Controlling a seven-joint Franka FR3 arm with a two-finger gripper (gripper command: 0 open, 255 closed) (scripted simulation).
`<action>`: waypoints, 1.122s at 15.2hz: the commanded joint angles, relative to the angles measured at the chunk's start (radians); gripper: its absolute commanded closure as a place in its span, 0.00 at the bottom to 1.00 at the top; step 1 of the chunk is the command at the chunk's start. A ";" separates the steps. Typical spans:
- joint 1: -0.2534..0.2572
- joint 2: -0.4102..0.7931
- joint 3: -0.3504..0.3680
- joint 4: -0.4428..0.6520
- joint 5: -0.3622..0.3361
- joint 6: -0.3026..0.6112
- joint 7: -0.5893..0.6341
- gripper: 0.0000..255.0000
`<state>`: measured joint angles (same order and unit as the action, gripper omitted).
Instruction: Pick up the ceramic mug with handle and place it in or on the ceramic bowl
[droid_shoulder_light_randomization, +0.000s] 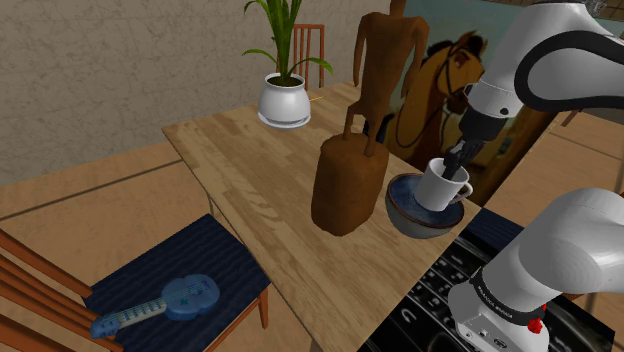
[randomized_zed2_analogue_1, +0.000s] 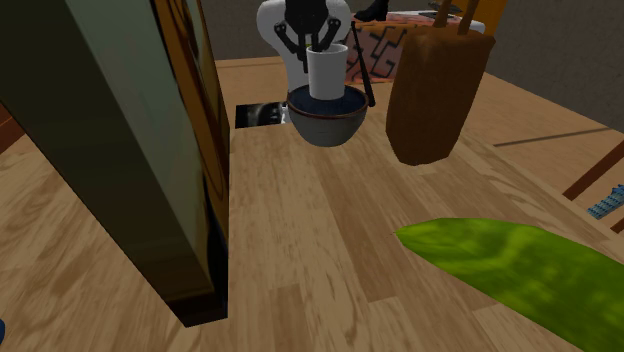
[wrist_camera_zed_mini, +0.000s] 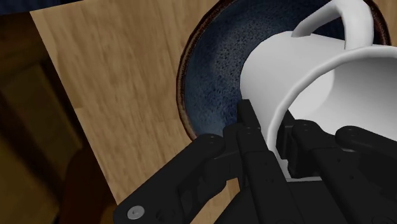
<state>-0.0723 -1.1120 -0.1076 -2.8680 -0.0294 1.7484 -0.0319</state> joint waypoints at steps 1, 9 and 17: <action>0.000 0.000 0.000 0.000 0.000 0.000 0.000 1.00; 0.002 0.007 0.002 0.070 0.002 -0.062 0.000 0.00; 0.004 0.019 0.003 0.135 0.004 -0.115 0.000 0.00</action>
<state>-0.0688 -1.0932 -0.1043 -2.7335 -0.0252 1.6334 -0.0323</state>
